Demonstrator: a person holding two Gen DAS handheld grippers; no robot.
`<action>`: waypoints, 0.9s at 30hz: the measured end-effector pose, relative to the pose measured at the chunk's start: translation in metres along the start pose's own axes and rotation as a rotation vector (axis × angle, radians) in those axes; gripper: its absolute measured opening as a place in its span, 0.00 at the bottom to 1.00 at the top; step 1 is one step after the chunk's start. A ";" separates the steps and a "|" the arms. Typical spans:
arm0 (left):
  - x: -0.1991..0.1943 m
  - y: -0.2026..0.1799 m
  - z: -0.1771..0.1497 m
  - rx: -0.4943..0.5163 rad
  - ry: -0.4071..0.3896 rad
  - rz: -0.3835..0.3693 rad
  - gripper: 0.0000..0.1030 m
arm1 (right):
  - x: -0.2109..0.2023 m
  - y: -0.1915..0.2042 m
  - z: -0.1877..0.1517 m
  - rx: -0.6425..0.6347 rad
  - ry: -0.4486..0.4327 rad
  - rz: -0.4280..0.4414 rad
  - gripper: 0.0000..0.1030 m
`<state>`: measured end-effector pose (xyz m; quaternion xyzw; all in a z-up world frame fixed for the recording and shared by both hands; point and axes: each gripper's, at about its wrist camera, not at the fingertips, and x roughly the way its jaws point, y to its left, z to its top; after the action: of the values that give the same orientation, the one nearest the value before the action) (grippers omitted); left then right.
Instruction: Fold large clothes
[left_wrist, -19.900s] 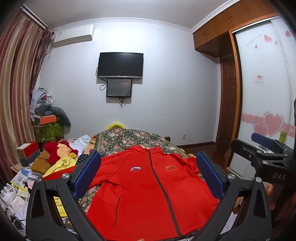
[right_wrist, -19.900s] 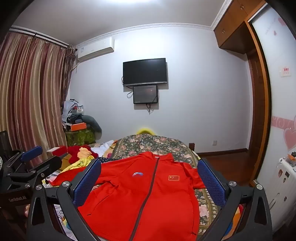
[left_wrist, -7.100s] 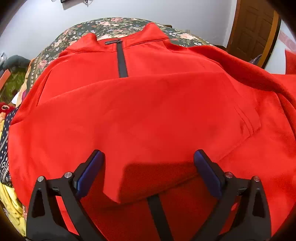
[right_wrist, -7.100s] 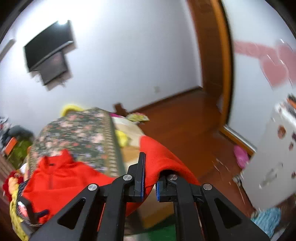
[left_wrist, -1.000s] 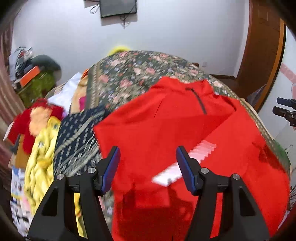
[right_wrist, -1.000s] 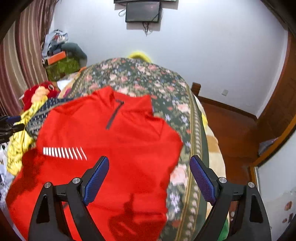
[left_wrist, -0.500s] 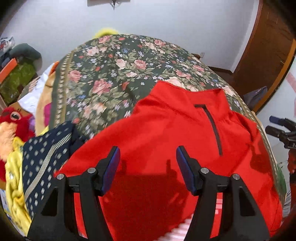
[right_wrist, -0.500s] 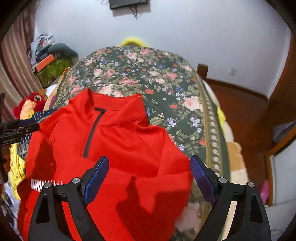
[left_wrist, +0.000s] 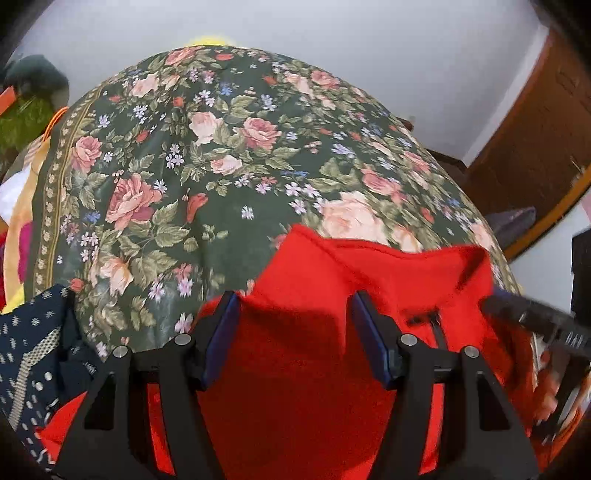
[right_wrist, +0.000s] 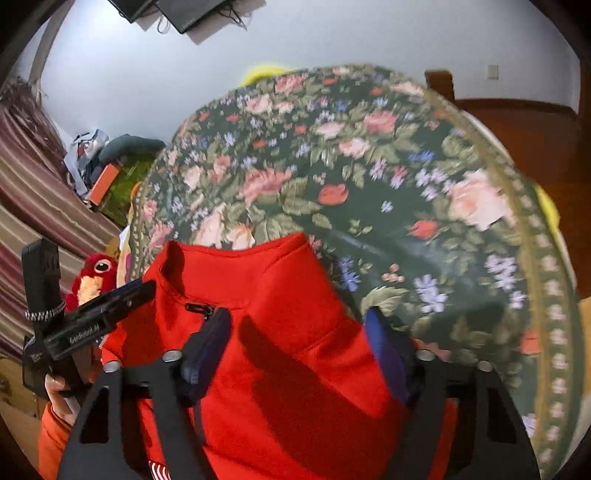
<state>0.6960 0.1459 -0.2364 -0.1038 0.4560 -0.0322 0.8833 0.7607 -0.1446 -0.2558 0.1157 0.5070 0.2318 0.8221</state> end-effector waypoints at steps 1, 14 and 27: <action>0.003 -0.001 0.000 0.000 -0.015 0.005 0.60 | 0.007 0.000 -0.002 -0.002 0.010 -0.010 0.51; -0.044 -0.029 -0.013 0.150 -0.131 0.111 0.08 | -0.036 0.044 -0.020 -0.145 -0.172 -0.092 0.10; -0.196 -0.058 -0.084 0.256 -0.249 0.035 0.08 | -0.175 0.105 -0.114 -0.314 -0.263 -0.072 0.09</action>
<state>0.5161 0.1063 -0.1144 0.0143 0.3372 -0.0614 0.9393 0.5652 -0.1465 -0.1269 -0.0031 0.3567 0.2613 0.8969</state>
